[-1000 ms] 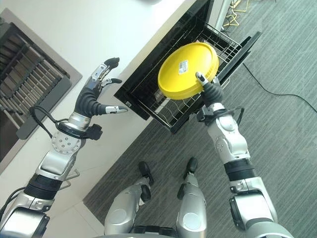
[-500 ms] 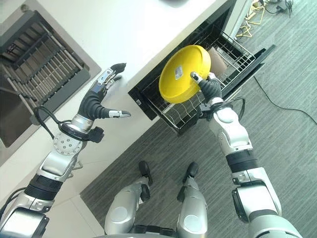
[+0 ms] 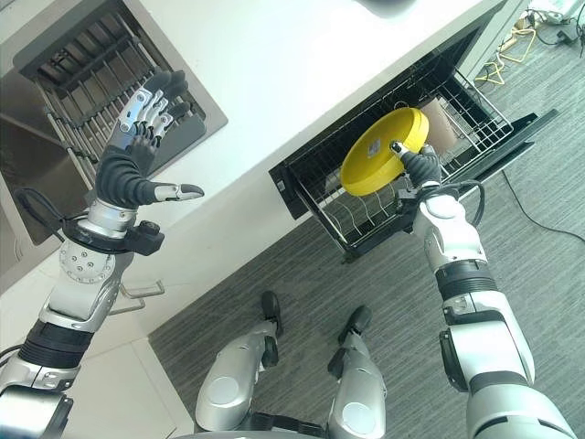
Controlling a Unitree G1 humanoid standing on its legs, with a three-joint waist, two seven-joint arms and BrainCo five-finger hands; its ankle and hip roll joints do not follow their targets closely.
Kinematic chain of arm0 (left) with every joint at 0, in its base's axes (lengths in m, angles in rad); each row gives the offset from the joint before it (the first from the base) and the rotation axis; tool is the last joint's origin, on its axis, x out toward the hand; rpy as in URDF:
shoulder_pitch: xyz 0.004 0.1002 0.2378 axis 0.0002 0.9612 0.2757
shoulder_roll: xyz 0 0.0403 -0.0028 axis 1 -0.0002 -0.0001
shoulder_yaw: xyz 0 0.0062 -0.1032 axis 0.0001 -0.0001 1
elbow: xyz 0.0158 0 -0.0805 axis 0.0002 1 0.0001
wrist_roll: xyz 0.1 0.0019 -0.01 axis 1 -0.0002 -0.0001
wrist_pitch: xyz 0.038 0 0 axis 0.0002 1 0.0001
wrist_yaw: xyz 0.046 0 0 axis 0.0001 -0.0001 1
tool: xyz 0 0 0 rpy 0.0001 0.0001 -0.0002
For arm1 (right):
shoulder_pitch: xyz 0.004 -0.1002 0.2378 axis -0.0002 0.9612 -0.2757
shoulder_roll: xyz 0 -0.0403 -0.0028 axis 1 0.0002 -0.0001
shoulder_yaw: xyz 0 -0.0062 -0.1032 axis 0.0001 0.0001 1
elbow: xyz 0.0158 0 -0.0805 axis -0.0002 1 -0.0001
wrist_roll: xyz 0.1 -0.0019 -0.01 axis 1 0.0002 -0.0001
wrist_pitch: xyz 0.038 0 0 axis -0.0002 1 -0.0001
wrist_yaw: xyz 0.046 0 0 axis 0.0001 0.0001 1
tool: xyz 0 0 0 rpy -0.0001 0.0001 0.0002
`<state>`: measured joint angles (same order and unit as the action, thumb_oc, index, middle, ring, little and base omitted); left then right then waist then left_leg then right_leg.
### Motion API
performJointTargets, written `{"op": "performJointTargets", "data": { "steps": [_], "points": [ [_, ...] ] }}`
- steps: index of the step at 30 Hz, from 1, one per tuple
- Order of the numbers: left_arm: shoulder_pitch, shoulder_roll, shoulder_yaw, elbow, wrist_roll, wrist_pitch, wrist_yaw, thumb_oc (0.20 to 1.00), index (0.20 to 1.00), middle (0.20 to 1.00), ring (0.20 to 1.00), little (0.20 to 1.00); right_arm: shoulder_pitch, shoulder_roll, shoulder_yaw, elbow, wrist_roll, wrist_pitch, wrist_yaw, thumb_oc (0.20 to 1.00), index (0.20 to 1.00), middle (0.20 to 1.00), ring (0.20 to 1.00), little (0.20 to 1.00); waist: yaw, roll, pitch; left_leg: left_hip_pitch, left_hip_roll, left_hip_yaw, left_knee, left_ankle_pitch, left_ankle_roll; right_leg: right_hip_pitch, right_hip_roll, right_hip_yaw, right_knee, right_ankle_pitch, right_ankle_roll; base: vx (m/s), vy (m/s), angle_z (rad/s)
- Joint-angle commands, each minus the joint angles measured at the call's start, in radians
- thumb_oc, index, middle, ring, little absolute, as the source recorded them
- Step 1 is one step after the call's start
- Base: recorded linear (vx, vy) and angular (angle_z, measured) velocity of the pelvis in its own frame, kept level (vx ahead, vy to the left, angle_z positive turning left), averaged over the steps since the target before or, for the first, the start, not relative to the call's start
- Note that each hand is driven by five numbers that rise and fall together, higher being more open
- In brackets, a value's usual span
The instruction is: Place the dishes in the dishwasher.
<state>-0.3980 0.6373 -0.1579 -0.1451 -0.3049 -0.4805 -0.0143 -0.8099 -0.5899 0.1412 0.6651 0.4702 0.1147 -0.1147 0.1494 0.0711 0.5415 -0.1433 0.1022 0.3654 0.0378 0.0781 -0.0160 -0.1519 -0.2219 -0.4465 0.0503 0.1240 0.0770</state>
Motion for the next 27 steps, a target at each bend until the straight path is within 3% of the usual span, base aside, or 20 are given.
{"op": "performJointTargets", "data": {
  "steps": [1, 7, 12, 14, 17, 23, 27],
  "points": [
    [-0.023, 0.022, 0.005, -0.08, -0.057, -0.053, -0.009, 1.0, 1.0, 1.0, 1.0, 1.0, -0.152, -0.051, 0.009, -0.015, -0.033, -0.129, -0.021, 0.2, 0.2, 0.2, 0.2, 0.2, 0.024, -0.006, -0.022, -0.046, 0.01, -0.092, 0.105, -0.072, -0.032, -0.063, -0.082, 0.022, 0.211, -0.118, 0.082, 0.0, 0.0, 0.0],
    [-0.041, 0.049, -0.012, -0.085, -0.072, -0.044, -0.019, 1.0, 1.0, 1.0, 1.0, 1.0, -0.2, -0.092, 0.041, 0.062, -0.09, -0.164, -0.024, 0.2, 0.2, 0.2, 0.2, 0.2, 0.036, -0.008, -0.022, -0.069, 0.007, -0.101, 0.111, -0.071, -0.03, -0.083, -0.082, 0.023, 0.223, -0.116, 0.087, 0.01, -0.008, 0.03],
    [-0.051, 0.074, -0.02, -0.078, -0.099, -0.045, -0.034, 1.0, 1.0, 1.0, 1.0, 1.0, -0.262, -0.131, 0.11, 0.117, -0.243, -0.176, -0.022, 0.2, 0.2, 0.2, 0.2, 0.2, 0.048, -0.011, -0.022, -0.085, 0.004, -0.112, 0.115, -0.07, -0.03, -0.093, -0.077, 0.024, 0.227, -0.116, 0.087, 0.0, -0.005, 0.02],
    [-0.058, 0.085, -0.034, -0.073, -0.103, -0.047, -0.048, 1.0, 1.0, 1.0, 1.0, 1.0, -0.304, -0.171, 0.21, 0.141, -0.436, -0.195, -0.015, 0.2, 0.2, 0.2, 0.2, 0.2, 0.056, -0.017, -0.022, -0.099, 0.006, -0.116, 0.12, -0.067, -0.031, -0.103, -0.078, 0.021, 0.233, -0.114, 0.087, 0.01, -0.022, 0.05],
    [-0.062, 0.096, -0.042, -0.07, -0.108, -0.046, -0.06, 1.0, 1.0, 1.0, 1.0, 1.0, -0.32, -0.195, 0.286, 0.157, -0.567, -0.214, 0.004, 0.2, 0.2, 0.2, 0.2, 0.2, 0.062, -0.023, -0.022, -0.106, 0.009, -0.118, 0.123, -0.065, -0.031, -0.105, -0.079, 0.014, 0.233, -0.11, 0.09, 0.01, -0.046, 0.02],
    [-0.077, 0.115, -0.064, -0.06, -0.12, -0.073, -0.098, 1.0, 1.0, 1.0, 1.0, 1.0, -0.37, -0.203, 0.453, 0.2, -0.785, -0.234, 0.047, 0.2, 0.2, 0.2, 0.2, 0.2, 0.079, -0.039, -0.022, -0.132, 0.019, -0.124, 0.13, -0.057, -0.033, -0.119, -0.078, 0.003, 0.232, -0.096, 0.095, 0.0, -0.068, 0.04],
    [-0.079, 0.124, -0.077, -0.06, -0.114, -0.071, -0.105, 1.0, 1.0, 1.0, 1.0, 1.0, -0.386, -0.2, 0.543, 0.226, -0.826, -0.253, 0.047, 0.2, 0.2, 0.2, 0.2, 0.2, 0.091, -0.045, -0.022, -0.131, 0.023, -0.129, 0.123, -0.052, -0.034, -0.113, -0.079, -0.006, 0.23, -0.092, 0.098, 0.01, -0.047, 0.09]
  ]
}}
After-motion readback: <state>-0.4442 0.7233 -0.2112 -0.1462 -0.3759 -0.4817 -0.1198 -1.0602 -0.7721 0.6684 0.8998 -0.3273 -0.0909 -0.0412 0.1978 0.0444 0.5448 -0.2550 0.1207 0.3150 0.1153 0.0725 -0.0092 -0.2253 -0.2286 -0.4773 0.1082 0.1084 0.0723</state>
